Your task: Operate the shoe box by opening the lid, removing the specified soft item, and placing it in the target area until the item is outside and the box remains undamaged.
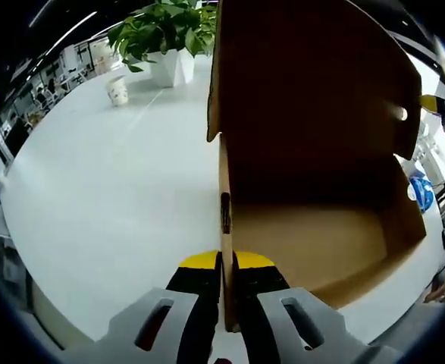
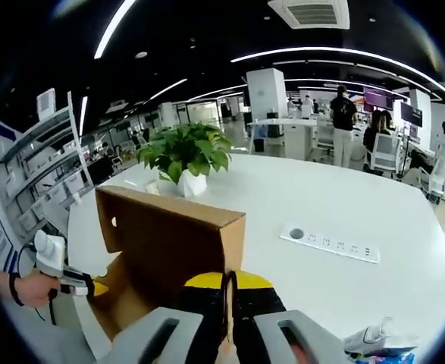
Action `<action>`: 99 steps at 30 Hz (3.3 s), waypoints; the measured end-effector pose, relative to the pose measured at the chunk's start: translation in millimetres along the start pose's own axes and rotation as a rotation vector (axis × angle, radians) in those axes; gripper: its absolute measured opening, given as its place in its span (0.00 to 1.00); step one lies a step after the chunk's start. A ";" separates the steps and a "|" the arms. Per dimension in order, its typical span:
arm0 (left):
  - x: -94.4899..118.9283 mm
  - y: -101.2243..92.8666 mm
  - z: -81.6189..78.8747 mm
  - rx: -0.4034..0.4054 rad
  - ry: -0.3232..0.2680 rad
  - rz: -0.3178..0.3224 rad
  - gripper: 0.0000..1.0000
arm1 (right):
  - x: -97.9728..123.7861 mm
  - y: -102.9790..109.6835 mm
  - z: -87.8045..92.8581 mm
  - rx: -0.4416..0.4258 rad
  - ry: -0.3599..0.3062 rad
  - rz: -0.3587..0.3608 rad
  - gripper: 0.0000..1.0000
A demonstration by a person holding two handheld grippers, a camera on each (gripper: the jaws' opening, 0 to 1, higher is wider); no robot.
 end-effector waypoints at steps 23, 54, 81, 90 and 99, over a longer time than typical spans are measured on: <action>1.8 3.3 3.0 0.001 -0.018 0.052 0.04 | 24.0 22.0 43.7 0.014 -0.043 0.060 0.00; 17.6 14.6 8.7 -0.189 -0.070 0.276 0.16 | 33.1 41.8 90.7 -0.089 -0.082 0.066 0.01; 65.0 29.1 8.7 -0.276 -0.212 0.339 0.12 | 39.4 50.4 127.0 -0.134 -0.022 0.040 0.00; 67.7 31.4 12.9 -0.281 -0.213 0.352 0.11 | 40.5 50.0 134.6 -0.136 -0.008 0.032 0.00; 69.7 34.2 25.4 -0.245 -0.215 0.351 0.11 | 39.1 50.8 146.5 -0.151 0.011 0.030 0.00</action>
Point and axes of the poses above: the point that each gripper's makers call its tool centre point, and the gripper's own axes: x roughly backward along the fingers, y roughly to its left, z roughly out of its underside, the point moved 7 cm from there along x, roughly backward along the fingers, and after that the axes turned 5 degrees about y, right-handed, at the moved point
